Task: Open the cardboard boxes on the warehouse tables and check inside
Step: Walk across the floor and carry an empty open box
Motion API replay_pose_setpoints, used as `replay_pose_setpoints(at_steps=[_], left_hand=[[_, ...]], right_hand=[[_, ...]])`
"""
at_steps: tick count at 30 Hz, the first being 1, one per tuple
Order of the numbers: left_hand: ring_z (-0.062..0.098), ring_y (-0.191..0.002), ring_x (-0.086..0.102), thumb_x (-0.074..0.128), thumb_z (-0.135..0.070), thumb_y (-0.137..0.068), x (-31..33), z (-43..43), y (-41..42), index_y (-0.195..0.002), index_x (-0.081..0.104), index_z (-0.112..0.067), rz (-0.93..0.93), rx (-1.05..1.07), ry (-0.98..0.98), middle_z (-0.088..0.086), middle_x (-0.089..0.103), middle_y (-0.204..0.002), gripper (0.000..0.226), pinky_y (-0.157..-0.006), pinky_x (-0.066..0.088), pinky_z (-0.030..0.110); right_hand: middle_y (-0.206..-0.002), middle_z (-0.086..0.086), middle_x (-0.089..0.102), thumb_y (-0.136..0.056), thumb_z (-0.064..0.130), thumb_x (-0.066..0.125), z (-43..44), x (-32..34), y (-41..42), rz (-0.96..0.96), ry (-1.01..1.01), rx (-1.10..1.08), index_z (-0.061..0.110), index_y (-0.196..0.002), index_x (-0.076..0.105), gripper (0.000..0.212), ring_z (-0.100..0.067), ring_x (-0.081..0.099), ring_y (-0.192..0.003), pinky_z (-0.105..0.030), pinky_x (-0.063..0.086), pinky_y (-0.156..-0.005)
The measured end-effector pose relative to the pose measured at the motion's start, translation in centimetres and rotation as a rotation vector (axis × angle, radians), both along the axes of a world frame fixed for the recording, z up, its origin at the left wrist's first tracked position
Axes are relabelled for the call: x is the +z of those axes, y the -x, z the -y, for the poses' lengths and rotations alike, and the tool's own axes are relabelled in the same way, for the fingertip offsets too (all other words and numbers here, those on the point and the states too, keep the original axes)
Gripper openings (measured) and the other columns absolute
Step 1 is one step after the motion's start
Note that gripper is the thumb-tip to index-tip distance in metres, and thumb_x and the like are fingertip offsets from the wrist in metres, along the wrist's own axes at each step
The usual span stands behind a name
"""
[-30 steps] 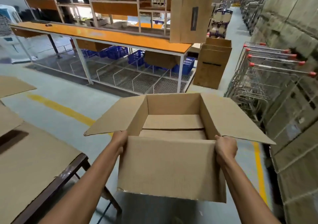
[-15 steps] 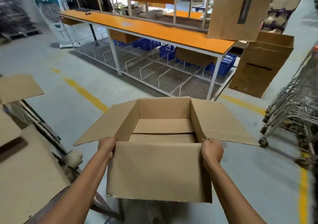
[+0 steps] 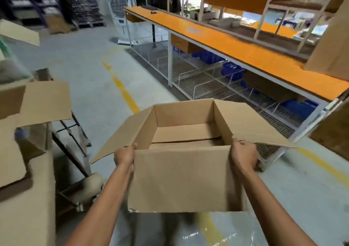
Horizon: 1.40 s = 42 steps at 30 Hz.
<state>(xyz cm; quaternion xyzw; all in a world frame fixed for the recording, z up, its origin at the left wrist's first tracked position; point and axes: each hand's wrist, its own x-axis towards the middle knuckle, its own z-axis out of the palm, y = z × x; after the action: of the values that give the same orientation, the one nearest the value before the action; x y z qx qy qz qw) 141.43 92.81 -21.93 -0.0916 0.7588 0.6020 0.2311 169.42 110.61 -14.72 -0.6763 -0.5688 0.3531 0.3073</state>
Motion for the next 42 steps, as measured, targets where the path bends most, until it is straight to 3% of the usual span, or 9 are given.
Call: replay_pose_setpoints(at_steps=[7,11,17,22,25,28,32,39,42], left_hand=[[0.029,-0.088,0.068,0.076,-0.024,-0.076,0.9,-5.0,8.6,-0.075,0.066,-0.013,-0.007,0.182,-0.040,0.007,0.072,-0.089,0.014,-0.088,0.058,0.047],[0.030,-0.083,0.070,0.071,-0.043,-0.061,-0.5,-8.1,15.1,-0.078,0.071,-0.015,-0.053,0.217,-0.003,0.005,0.075,-0.087,0.033,-0.083,0.059,0.050],[0.035,-0.088,0.068,0.062,-0.056,-0.069,1.4,-16.1,24.1,-0.086,0.074,-0.012,-0.158,0.290,0.163,0.012,0.074,-0.091,0.049,-0.068,0.048,0.036],[0.040,-0.095,0.066,0.056,-0.050,-0.071,3.1,-24.1,33.3,-0.093,0.073,-0.005,-0.211,0.344,0.265,0.019,0.073,-0.098,0.054,-0.072,0.046,0.036],[0.044,-0.105,0.062,0.060,-0.035,-0.088,4.6,-28.2,37.9,-0.099,0.073,0.002,-0.227,0.374,0.293,0.026,0.069,-0.109,0.040,-0.076,0.039,0.036],[0.045,-0.107,0.061,0.060,-0.030,-0.092,5.4,-30.8,42.7,-0.103,0.071,0.003,-0.220,0.436,0.327,0.028,0.067,-0.112,0.037,-0.076,0.036,0.035],[0.040,-0.096,0.061,0.058,-0.032,-0.091,5.4,-32.8,48.9,-0.091,0.072,-0.003,-0.235,0.511,0.337,0.023,0.070,-0.105,0.032,-0.080,0.044,0.039],[0.039,-0.096,0.062,0.058,-0.030,-0.092,4.3,-34.9,64.0,-0.087,0.072,-0.004,-0.255,0.631,0.314,0.017,0.069,-0.099,0.030,-0.079,0.044,0.037],[0.034,-0.088,0.057,0.059,-0.030,-0.091,3.7,-35.3,71.0,-0.080,0.069,-0.006,-0.219,0.694,0.274,0.011,0.064,-0.090,0.028,-0.078,0.042,0.037]], right_hand=[[-0.097,-0.027,0.068,-0.097,0.037,0.057,-7.8,1.4,11.7,-0.023,-0.036,0.114,0.001,-0.078,0.068,0.042,-0.042,0.061,-0.095,-0.040,0.045,-0.077],[-0.097,-0.027,0.068,-0.097,0.037,0.057,-12.4,1.3,18.9,-0.032,-0.061,0.189,0.001,-0.077,0.068,0.042,-0.043,0.060,-0.095,-0.042,0.047,-0.080],[-0.107,-0.028,0.067,-0.100,0.044,0.051,-21.3,0.6,30.5,-0.044,-0.110,0.305,-0.008,-0.096,0.072,0.056,-0.042,0.058,-0.100,-0.041,0.042,-0.080],[-0.114,-0.031,0.065,-0.096,0.045,0.058,-30.3,1.0,40.6,-0.061,-0.057,0.338,-0.009,-0.107,0.068,0.056,-0.046,0.057,-0.109,-0.045,0.046,-0.089],[-0.111,-0.031,0.065,-0.095,0.036,0.060,-35.4,1.8,46.7,-0.072,-0.025,0.367,-0.008,-0.103,0.068,0.045,-0.047,0.058,-0.105,-0.044,0.047,-0.086],[-0.105,-0.029,0.066,-0.094,0.029,0.059,-39.1,2.3,53.0,-0.057,-0.027,0.437,-0.005,-0.095,0.070,0.036,-0.044,0.058,-0.100,-0.040,0.043,-0.077],[-0.077,-0.023,0.058,-0.092,0.019,0.055,-42.4,2.2,61.4,-0.056,-0.025,0.504,0.000,-0.069,0.064,0.032,-0.038,0.054,-0.078,-0.040,0.043,-0.069],[-0.094,-0.030,0.065,-0.094,0.015,0.053,-45.6,1.5,79.2,-0.071,-0.055,0.599,-0.008,-0.088,0.070,0.029,-0.032,0.041,-0.078,-0.037,0.030,-0.070],[-0.087,-0.026,0.059,-0.093,0.015,0.052,-46.2,0.9,87.5,-0.061,-0.064,0.624,-0.008,-0.088,0.069,0.029,-0.032,0.040,-0.078,-0.037,0.031,-0.070]])
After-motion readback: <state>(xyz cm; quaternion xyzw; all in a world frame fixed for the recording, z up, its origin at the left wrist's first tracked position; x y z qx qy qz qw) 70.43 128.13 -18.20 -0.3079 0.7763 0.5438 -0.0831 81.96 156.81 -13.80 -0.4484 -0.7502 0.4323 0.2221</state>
